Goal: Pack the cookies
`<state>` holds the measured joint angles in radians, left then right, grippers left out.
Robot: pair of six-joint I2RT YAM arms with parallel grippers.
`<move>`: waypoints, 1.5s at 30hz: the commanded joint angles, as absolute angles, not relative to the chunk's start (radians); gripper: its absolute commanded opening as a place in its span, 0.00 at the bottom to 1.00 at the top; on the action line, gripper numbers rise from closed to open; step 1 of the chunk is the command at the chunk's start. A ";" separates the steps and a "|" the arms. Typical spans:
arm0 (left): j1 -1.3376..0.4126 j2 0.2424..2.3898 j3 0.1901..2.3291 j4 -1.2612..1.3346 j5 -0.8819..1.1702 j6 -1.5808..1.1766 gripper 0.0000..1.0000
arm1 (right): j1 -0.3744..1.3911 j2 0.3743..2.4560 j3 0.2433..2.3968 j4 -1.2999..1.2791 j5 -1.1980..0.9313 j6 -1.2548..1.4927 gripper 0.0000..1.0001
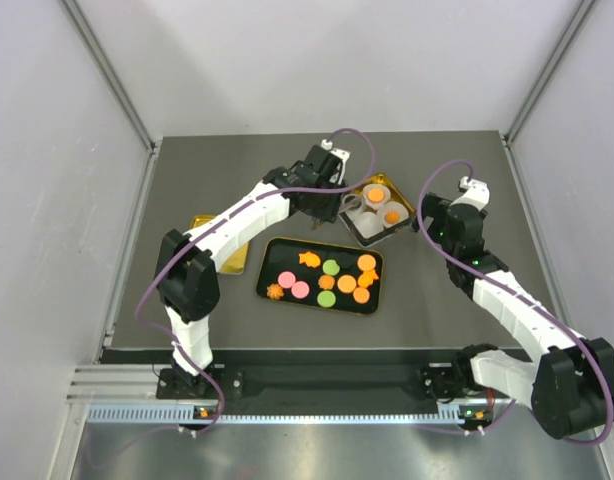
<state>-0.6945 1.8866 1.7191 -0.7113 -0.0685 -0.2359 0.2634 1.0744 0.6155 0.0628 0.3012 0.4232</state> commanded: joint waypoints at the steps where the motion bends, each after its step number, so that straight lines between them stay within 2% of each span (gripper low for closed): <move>1: -0.695 1.815 1.721 -0.692 -0.072 -0.225 0.47 | 0.252 1.055 0.620 0.097 0.301 0.428 1.00; 11: -0.695 1.790 1.718 -0.698 -0.068 -0.227 0.46 | 0.252 1.052 0.620 0.097 0.299 0.430 1.00; 19: -0.709 1.649 1.684 -0.739 -0.031 -0.241 0.46 | 0.252 1.054 0.620 0.097 0.298 0.428 1.00; 32: -0.729 1.338 1.356 -0.868 0.031 -0.255 0.46 | 0.252 1.075 0.624 0.101 0.279 0.426 1.00; 45: -0.758 1.223 1.181 -0.939 0.092 -0.252 0.46 | 0.253 1.101 0.630 0.106 0.268 0.425 1.00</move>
<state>-0.7498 1.2560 1.1992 -0.9352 0.0769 -0.2569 0.2634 1.0954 0.6155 0.0650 0.2760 0.4232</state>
